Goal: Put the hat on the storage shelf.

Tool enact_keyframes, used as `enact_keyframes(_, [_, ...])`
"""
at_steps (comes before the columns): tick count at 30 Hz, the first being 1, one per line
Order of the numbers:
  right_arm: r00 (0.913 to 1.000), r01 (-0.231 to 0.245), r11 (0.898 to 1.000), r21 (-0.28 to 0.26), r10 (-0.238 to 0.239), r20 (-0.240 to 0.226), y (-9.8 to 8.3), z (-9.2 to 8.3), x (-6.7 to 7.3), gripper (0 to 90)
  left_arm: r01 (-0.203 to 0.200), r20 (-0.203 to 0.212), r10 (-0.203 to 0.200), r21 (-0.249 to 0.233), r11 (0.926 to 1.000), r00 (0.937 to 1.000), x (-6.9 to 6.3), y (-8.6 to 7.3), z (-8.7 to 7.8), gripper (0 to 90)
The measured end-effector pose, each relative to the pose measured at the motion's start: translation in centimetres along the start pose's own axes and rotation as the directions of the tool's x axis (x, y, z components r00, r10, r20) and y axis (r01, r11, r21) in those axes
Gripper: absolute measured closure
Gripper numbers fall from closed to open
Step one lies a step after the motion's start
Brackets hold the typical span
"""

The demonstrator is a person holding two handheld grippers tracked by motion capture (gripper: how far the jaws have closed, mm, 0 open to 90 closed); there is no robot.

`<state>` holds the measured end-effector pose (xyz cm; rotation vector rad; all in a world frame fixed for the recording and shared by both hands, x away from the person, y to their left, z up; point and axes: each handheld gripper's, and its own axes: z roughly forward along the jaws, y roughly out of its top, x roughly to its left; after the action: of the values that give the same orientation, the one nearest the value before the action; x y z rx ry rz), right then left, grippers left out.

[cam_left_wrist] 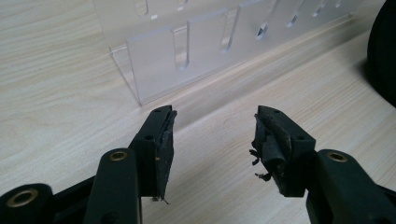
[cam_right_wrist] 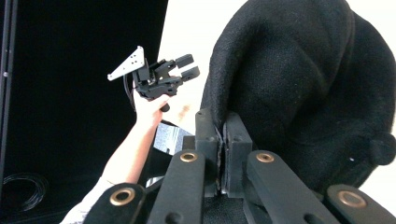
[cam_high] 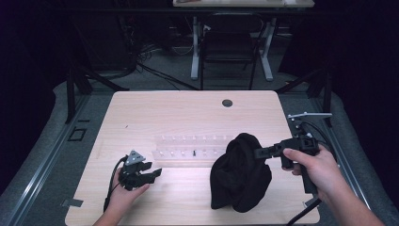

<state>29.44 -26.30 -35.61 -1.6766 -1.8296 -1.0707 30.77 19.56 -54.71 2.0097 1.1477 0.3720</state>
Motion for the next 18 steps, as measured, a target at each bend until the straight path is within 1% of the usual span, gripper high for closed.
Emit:
enact_keyframes(1, [1.0000, 0.002, 1.000, -0.010, -0.002, -0.001, 0.0, 0.0, 0.0, 87.5, 0.000, 0.000, 0.000, 0.000, 1.0000, 1.0000, 0.0, 0.0, 0.0, 47.4])
enact_keyframes(3, [1.0000, -0.002, 1.000, -0.015, 0.002, -0.002, 0.0, -0.3, 0.1, 87.5, 0.000, 0.000, 0.000, 0.000, 1.0000, 1.0000, 0.0, 0.0, 0.0, 47.4])
enact_keyframes(6, [0.9999, 0.009, 1.000, -0.024, -0.009, -0.005, 0.1, -0.8, 0.2, 87.5, 0.001, 0.000, -0.001, 0.000, 1.0000, 1.0000, 0.0, 0.0, 0.0, 47.4])
enact_keyframes(7, [1.0000, 0.004, 0.999, -0.033, -0.004, -0.004, 0.1, -0.9, 0.2, 87.5, 0.000, 0.000, 0.000, 0.000, 1.0000, 1.0000, 0.0, 0.0, 0.0, 47.4])
enact_keyframes(10, [0.9999, 0.011, 0.999, -0.043, -0.011, -0.007, 0.1, -1.5, 0.4, 87.5, 0.001, -0.001, -0.001, -0.001, 1.0000, 1.0000, 0.0, 0.0, 0.0, 47.4])
enact_keyframes(11, [0.9999, 0.007, 0.999, -0.045, -0.008, -0.010, 0.2, -1.7, 0.5, 87.5, -0.003, 0.022, 0.002, 0.016, 0.9999, 0.9997, 0.1, 0.1, -0.1, 47.4])
enact_keyframes(12, [0.9999, 0.007, 0.999, -0.045, -0.008, -0.010, 0.2, -1.7, 0.5, 87.5, -0.003, 0.022, 0.002, 0.016, 0.9999, 0.9997, 0.1, 0.1, -0.1, 47.4])
enact_keyframes(13, [0.9997, 0.013, 0.998, -0.064, -0.014, -0.018, 0.2, -2.0, 0.6, 87.5, -0.004, 0.022, 0.003, 0.015, 0.9999, 0.9997, 0.1, 0.0, 0.0, 47.4])
enact_keyframes(15, [0.9996, 0.017, 0.998, -0.064, -0.018, -0.019, 0.2, -2.2, 0.6, 87.5, -0.004, 0.023, 0.003, 0.015, 0.9999, 0.9997, 0.1, 0.0, 0.0, 47.4])
enact_keyframes(16, [0.9994, 0.010, 0.997, -0.076, -0.013, -0.032, 0.4, -2.5, 0.7, 87.5, -0.005, 0.024, 0.004, 0.017, 0.9998, 0.9997, 0.1, 0.0, 0.0, 47.4])
enact_keyframes(18, [0.9993, 0.004, 0.995, -0.097, -0.008, -0.037, 0.5, -2.7, 0.8, 87.5, -0.008, 0.023, 0.008, 0.017, 0.9998, 0.9997, 0.1, 0.0, 0.0, 47.4])
